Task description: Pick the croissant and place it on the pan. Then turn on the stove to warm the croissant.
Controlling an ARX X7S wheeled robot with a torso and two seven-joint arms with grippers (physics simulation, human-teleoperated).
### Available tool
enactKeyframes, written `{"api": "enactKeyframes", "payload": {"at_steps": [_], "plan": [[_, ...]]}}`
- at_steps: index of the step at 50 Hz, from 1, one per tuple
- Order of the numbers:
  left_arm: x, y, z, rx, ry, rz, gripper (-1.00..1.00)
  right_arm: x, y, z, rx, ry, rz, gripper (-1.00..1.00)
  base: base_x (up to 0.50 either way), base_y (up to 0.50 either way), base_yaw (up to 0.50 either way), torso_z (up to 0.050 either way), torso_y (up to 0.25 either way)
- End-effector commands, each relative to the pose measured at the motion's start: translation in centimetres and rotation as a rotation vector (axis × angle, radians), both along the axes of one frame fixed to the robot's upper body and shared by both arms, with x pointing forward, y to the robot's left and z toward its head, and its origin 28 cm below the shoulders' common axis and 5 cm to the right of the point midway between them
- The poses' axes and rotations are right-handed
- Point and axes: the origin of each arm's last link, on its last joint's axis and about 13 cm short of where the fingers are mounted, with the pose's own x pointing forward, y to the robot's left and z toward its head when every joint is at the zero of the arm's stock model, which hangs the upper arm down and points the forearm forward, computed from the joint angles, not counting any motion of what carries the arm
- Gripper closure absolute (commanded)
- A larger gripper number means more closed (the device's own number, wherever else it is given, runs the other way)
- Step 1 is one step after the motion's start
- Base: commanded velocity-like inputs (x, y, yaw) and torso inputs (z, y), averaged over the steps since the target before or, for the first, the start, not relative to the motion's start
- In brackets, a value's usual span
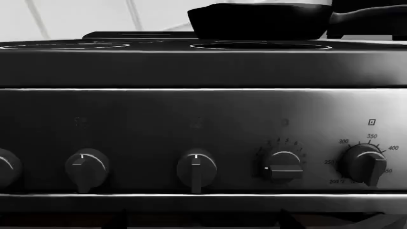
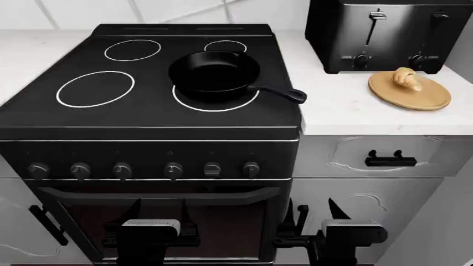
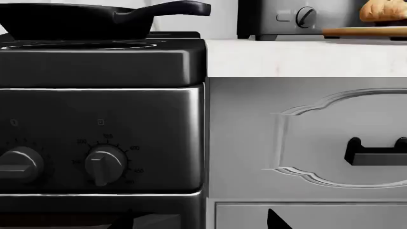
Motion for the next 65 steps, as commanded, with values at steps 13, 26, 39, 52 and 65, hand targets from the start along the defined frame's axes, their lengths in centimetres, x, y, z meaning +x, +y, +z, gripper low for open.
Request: {"api": "enactKeyframes", "payload": {"at_steps": [13,26,39,52,65], "plan": [[0.05,-0.05,-0.41,0.005,-0.011,0.005,-1.0,-0.02,0.0,0.35,-0.036,-0.035,-0.021,-1.0,0.0,-0.12,0.0,0.0,0.0],[0.04,-0.07,-0.63,0.003,-0.003,0.004,-1.0,-0.03,-0.06,0.4,-0.033,-0.044,-0.028,-1.0,0.0,-0.5,0.0,0.0,0.0],[-0.09,-0.07,-0.69,0.025,-0.013,0.0,-1.0,-0.08,-0.05,0.43,-0.033,-0.042,-0.028,-1.0,0.0,-0.5,0.0,0.0,0.0],[-0.09,-0.05,-0.69,0.046,-0.026,0.015,-1.0,-0.18,-0.03,0.48,-0.037,-0.036,-0.037,-1.0,0.0,-0.5,0.0,0.0,0.0],[-0.25,-0.17,-0.43,0.033,-0.033,0.0,-1.0,0.0,0.11,0.52,-0.044,-0.026,-0.022,-1.0,0.0,-0.05,0.0,0.031,0.0]]}}
